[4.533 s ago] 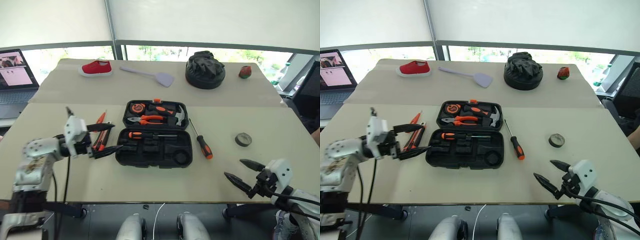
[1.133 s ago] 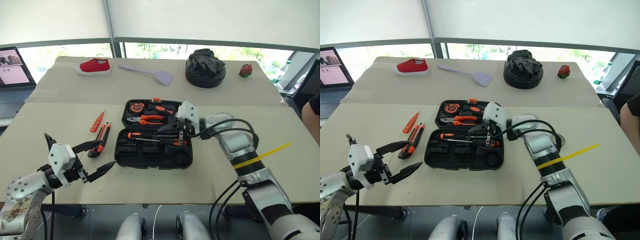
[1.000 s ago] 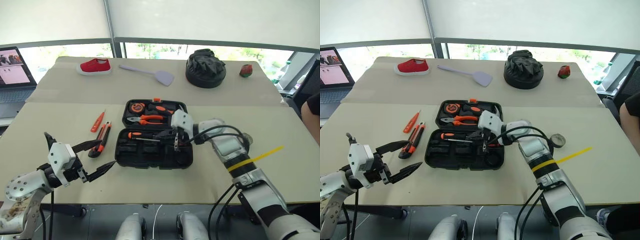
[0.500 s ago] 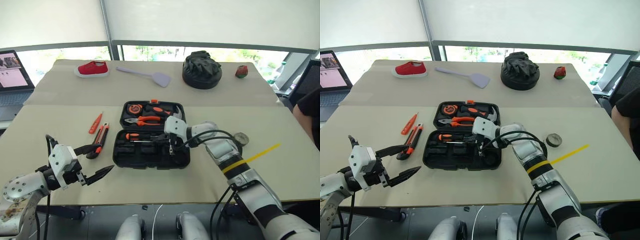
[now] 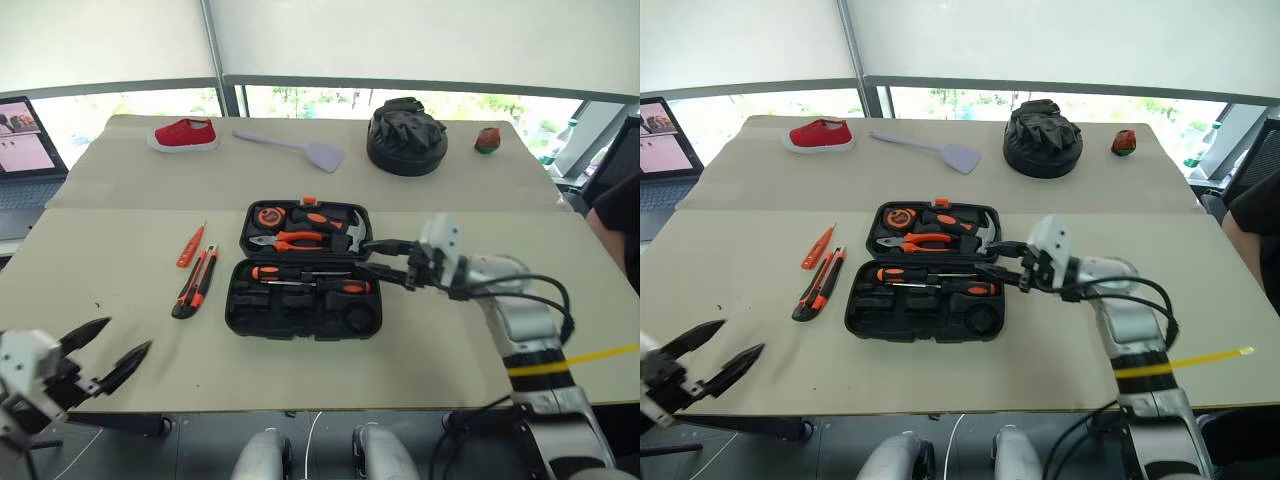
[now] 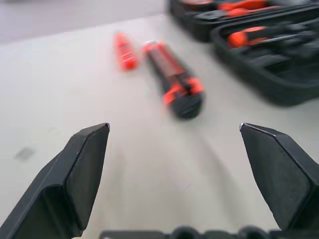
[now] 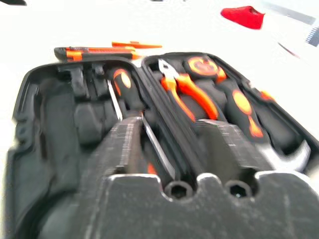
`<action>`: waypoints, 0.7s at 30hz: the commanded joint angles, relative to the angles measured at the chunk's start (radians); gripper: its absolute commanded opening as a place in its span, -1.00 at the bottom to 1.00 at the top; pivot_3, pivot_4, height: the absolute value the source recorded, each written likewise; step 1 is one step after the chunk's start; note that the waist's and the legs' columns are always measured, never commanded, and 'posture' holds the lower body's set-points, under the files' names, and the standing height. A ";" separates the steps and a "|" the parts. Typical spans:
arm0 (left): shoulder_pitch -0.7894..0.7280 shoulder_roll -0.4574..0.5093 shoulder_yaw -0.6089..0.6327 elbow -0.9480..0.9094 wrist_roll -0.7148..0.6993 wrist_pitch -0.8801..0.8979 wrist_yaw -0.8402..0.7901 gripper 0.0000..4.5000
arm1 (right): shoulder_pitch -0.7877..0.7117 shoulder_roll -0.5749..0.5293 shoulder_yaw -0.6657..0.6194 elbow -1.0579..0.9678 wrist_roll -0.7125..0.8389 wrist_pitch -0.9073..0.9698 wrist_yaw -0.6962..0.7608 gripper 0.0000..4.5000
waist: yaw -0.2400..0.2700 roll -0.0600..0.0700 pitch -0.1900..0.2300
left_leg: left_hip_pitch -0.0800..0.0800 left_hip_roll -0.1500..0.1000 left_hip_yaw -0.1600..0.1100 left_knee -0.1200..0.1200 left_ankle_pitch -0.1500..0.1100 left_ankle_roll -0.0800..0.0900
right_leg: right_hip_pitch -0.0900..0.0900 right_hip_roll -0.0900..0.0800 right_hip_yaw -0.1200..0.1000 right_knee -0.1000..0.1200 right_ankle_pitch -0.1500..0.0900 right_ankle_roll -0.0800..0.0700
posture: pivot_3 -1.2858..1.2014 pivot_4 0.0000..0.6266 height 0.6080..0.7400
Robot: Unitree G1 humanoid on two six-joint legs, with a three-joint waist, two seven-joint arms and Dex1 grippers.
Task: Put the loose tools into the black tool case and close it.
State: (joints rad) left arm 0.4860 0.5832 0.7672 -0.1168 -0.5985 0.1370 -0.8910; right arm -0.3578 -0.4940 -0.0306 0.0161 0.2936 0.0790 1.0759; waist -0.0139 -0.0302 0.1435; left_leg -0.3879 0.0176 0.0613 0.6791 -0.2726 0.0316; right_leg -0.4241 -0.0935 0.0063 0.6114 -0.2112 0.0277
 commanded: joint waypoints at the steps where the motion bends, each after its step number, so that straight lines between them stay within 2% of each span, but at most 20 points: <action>1: 0.037 0.011 0.103 0.053 -0.048 0.082 0.074 1.00 | 0.076 -0.003 -0.117 -0.012 0.084 -0.163 0.024 0.73 | -0.002 -0.001 0.000 | 0.001 0.000 0.000 0.000 0.000 0.000 | 0.001 0.001 0.000 0.000 0.000 0.000 | 0.03 -0.52 1.00; 2: 0.036 0.030 0.092 0.034 -0.067 0.136 0.080 1.00 | 0.085 0.003 -0.137 -0.006 0.104 -0.159 0.008 0.90 | -0.001 -0.001 0.001 | 0.002 0.000 0.001 0.000 0.000 0.000 | 0.001 0.001 0.001 0.000 0.000 0.000 | 0.03 -0.52 1.00; 3: 0.033 0.044 0.085 0.021 -0.081 0.175 0.085 1.00 | 0.089 0.007 -0.148 -0.004 0.114 -0.157 -0.007 0.97 | -0.001 -0.001 0.001 | 0.002 0.000 0.002 0.001 0.000 0.000 | 0.002 0.000 0.002 0.001 0.000 0.001 | 0.03 -0.52 1.00; 5: 0.004 0.079 0.067 -0.013 -0.102 0.232 0.094 1.00 | 0.094 0.006 -0.152 -0.005 0.124 -0.152 -0.013 0.97 | 0.002 -0.002 0.001 | 0.003 0.000 0.003 0.001 0.001 0.000 | 0.002 0.000 0.003 0.001 -0.001 0.001 | 0.03 -0.52 1.00; 8: -0.116 0.177 0.013 -0.034 -0.082 0.357 0.191 1.00 | 0.093 0.003 -0.126 -0.025 0.107 -0.162 -0.021 0.97 | 0.017 -0.004 0.001 | 0.005 0.000 0.001 0.001 0.002 -0.001 | 0.003 0.001 0.002 0.002 -0.001 0.001 | 0.03 -0.52 1.00; 10: -0.250 0.254 -0.059 -0.006 -0.079 0.473 0.249 1.00 | 0.084 0.005 -0.101 -0.045 0.102 -0.167 -0.016 0.97 | 0.020 -0.005 0.000 | 0.004 0.001 0.001 0.001 0.003 -0.002 | 0.002 0.002 0.002 0.003 0.000 0.000 | 0.03 -0.52 1.00; 12: -0.458 0.332 -0.177 0.040 -0.090 0.606 0.281 1.00 | 0.070 0.001 -0.069 -0.073 0.102 -0.163 -0.002 0.97 | 0.023 -0.005 0.001 | 0.004 0.000 0.000 0.001 0.003 -0.002 | 0.002 0.002 0.002 0.005 0.000 0.000 | 0.03 -0.52 1.00; 14: -0.660 0.380 -0.306 0.121 -0.040 0.708 0.320 1.00 | 0.044 0.005 -0.051 -0.094 0.112 -0.147 -0.009 0.97 | 0.023 -0.005 0.002 | 0.003 -0.001 0.000 0.001 0.003 -0.002 | 0.001 0.002 0.002 0.005 0.000 0.000 | 0.03 -0.52 1.00; 18: -1.023 0.344 -0.503 0.373 0.050 0.782 0.324 1.00 | 0.000 0.012 -0.030 -0.113 0.127 -0.123 -0.033 0.97 | 0.004 -0.005 0.002 | 0.003 -0.004 0.001 0.001 0.002 -0.002 | 0.001 0.002 0.003 0.005 0.001 0.001 | 0.03 -0.52 1.00; 21: -1.217 0.289 -0.627 0.555 0.152 0.777 0.332 1.00 | -0.007 0.014 -0.018 -0.131 0.131 -0.110 -0.044 0.97 | -0.002 -0.006 0.003 | 0.001 -0.004 0.001 0.001 0.003 -0.002 | -0.001 0.003 0.001 0.011 0.001 0.001 | 0.03 -0.52 1.00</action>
State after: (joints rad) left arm -0.6658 0.8748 0.1957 0.3601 -0.5134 0.9170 -0.5672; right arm -0.3518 -0.4813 -0.0484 -0.0740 0.4077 -0.0397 1.0416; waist -0.0154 -0.0365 0.1468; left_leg -0.3870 0.0131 0.0618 0.6800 -0.2701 0.0293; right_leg -0.4252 -0.0905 0.0071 0.6228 -0.2104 0.0287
